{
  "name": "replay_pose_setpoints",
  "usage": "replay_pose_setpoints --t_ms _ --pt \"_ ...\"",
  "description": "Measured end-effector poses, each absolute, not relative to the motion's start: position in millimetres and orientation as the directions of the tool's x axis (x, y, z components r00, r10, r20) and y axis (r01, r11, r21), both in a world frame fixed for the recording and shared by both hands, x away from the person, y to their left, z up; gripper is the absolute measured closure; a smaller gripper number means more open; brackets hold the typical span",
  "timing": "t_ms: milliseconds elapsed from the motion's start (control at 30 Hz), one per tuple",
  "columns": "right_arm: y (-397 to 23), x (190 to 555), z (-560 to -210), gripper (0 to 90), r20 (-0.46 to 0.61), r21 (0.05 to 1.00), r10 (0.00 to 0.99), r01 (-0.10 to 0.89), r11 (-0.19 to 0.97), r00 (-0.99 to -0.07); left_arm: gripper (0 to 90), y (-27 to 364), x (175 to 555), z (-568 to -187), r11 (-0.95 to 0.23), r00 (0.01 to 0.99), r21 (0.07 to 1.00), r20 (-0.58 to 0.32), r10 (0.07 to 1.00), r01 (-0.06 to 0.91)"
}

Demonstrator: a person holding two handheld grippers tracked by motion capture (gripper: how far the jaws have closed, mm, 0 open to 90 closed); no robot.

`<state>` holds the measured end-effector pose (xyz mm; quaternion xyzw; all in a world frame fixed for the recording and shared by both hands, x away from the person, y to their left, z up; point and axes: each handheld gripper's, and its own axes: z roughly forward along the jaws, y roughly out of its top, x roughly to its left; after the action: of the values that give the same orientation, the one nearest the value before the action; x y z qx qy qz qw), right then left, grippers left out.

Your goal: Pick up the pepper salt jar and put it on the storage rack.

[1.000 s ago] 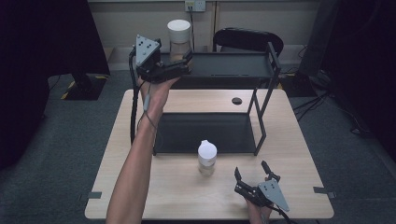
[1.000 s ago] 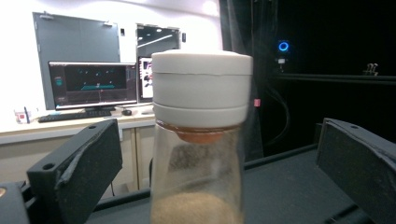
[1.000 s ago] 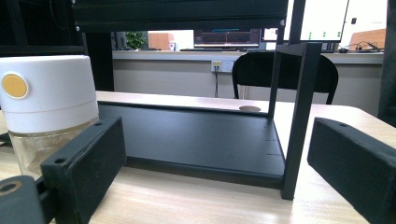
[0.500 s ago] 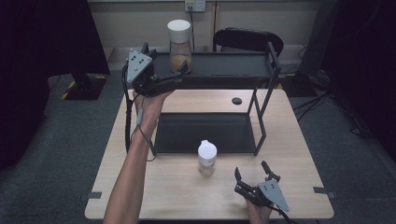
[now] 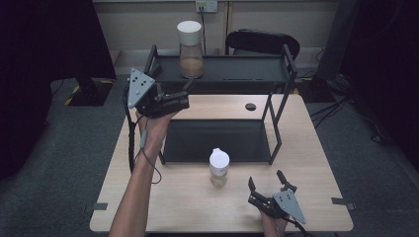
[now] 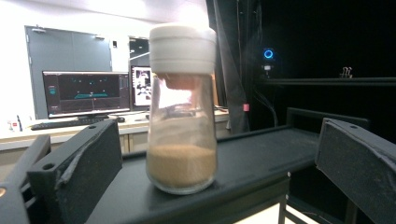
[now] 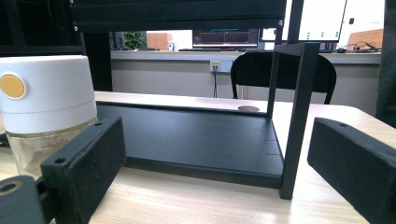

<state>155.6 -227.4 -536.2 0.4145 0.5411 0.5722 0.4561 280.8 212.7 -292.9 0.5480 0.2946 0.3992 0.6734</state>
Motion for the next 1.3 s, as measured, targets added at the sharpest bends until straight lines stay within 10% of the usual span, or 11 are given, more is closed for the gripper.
replay_pose_setpoints --t_ms 1300 --pt "-225.7 155.2 -536.3 3.2 -0.018 0.997 0.973 -0.074 0.001 -0.23 0.0 244.2 204.0 -418.8 0.107 0.511 0.979 -0.003 0.86 -0.173"
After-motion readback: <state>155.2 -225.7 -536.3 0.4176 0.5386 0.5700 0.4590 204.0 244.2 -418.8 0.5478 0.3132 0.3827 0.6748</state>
